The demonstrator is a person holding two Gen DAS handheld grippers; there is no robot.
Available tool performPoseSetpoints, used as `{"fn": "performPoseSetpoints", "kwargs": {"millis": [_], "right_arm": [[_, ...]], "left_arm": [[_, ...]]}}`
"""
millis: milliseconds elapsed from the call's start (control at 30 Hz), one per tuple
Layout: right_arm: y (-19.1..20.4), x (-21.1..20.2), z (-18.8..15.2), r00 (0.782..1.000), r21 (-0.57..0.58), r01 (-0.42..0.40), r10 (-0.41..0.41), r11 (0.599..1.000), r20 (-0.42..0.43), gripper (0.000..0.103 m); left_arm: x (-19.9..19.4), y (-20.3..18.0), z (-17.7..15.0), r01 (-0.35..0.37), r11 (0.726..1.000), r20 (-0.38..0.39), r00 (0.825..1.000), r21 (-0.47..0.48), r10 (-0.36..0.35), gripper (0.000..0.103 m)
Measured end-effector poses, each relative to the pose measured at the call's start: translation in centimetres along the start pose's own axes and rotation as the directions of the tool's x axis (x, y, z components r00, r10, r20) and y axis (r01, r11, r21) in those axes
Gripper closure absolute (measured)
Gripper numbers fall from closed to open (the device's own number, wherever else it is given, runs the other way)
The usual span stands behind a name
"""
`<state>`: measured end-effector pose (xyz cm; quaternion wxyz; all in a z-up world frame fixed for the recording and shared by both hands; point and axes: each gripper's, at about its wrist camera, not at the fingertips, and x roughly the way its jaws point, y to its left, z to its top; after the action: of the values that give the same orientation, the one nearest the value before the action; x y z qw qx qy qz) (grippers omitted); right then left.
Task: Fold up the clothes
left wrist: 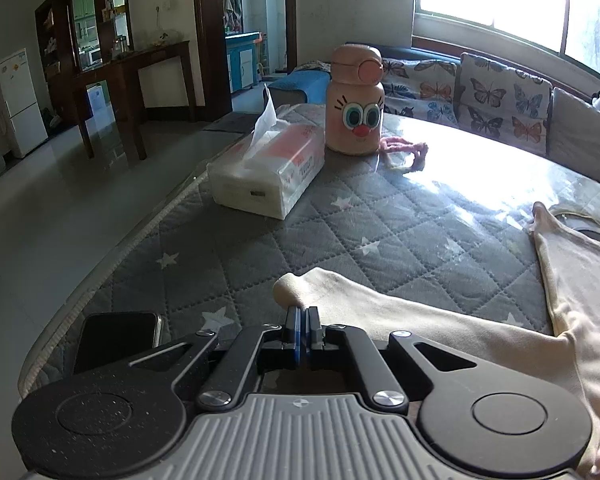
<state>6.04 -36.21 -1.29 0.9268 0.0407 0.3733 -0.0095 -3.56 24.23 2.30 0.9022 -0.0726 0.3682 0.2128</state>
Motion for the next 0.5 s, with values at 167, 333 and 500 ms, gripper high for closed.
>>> {"fn": "performPoseSetpoints", "kwargs": {"millis": [167, 333, 500], "right_arm": [[-0.4, 1.2, -0.4, 1.0, -0.009, -0.013, 0.013, 1.0, -0.022, 0.093], [-0.5, -1.2, -1.2, 0.998, -0.051, 0.069, -0.07, 0.996, -0.003, 0.097], [-1.4, -1.8, -1.9, 0.992, -0.04, 0.124, -0.124, 0.992, -0.015, 0.093]], "left_arm": [[0.4, -0.2, -0.2, -0.009, 1.0, -0.014, 1.0, 0.007, 0.009, 0.1], [0.8, -0.3, -0.2, -0.012, 1.0, -0.025, 1.0, 0.013, 0.013, 0.1], [1.4, -0.5, -0.4, -0.018, 1.0, -0.044, 0.999, 0.023, 0.019, 0.096]]}}
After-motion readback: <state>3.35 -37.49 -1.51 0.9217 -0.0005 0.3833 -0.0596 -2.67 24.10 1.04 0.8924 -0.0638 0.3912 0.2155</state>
